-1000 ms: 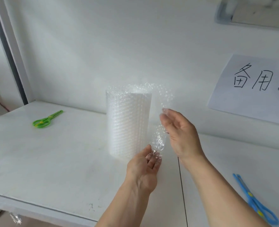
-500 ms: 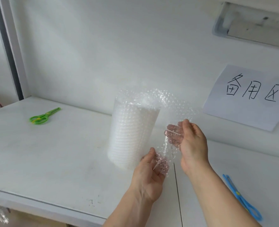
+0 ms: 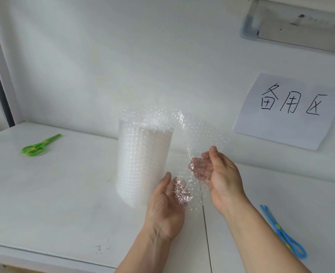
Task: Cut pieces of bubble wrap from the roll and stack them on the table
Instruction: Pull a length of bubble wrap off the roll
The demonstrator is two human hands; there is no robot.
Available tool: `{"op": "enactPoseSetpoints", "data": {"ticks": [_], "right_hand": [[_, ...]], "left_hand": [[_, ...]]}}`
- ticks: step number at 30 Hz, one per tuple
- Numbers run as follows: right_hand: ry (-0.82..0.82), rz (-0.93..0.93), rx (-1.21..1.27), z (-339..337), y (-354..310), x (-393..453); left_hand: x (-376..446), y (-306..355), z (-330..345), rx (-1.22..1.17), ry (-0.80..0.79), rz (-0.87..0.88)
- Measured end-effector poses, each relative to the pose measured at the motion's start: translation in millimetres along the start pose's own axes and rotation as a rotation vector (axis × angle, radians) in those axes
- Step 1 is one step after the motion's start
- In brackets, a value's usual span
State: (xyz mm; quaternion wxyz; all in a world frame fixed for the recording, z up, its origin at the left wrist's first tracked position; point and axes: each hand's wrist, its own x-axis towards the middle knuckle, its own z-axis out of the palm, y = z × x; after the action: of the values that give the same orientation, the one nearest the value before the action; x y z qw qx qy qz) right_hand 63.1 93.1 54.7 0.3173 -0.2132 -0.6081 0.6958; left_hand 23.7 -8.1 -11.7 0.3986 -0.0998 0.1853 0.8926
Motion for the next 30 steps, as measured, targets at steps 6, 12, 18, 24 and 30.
{"op": "enactPoseSetpoints", "data": {"ticks": [6, 12, 18, 24, 30], "right_hand": [[0.191, 0.019, -0.144, -14, 1, 20], [0.382, -0.534, -1.004, -7, -25, 22], [0.084, -0.543, -1.311, 10, -33, 33], [0.067, -0.473, -1.124, 9, -32, 42], [0.087, -0.515, -1.094, 0, -33, 50]], "left_hand": [[7, -5, -4, -0.021, 0.047, 0.06], [5, -10, -3, 0.011, 0.053, 0.11], [1, -12, -1, 0.058, 0.025, 0.074], [1, -6, -2, 0.027, -0.019, -0.021], [3, 2, -5, -0.018, 0.048, 0.044]]}}
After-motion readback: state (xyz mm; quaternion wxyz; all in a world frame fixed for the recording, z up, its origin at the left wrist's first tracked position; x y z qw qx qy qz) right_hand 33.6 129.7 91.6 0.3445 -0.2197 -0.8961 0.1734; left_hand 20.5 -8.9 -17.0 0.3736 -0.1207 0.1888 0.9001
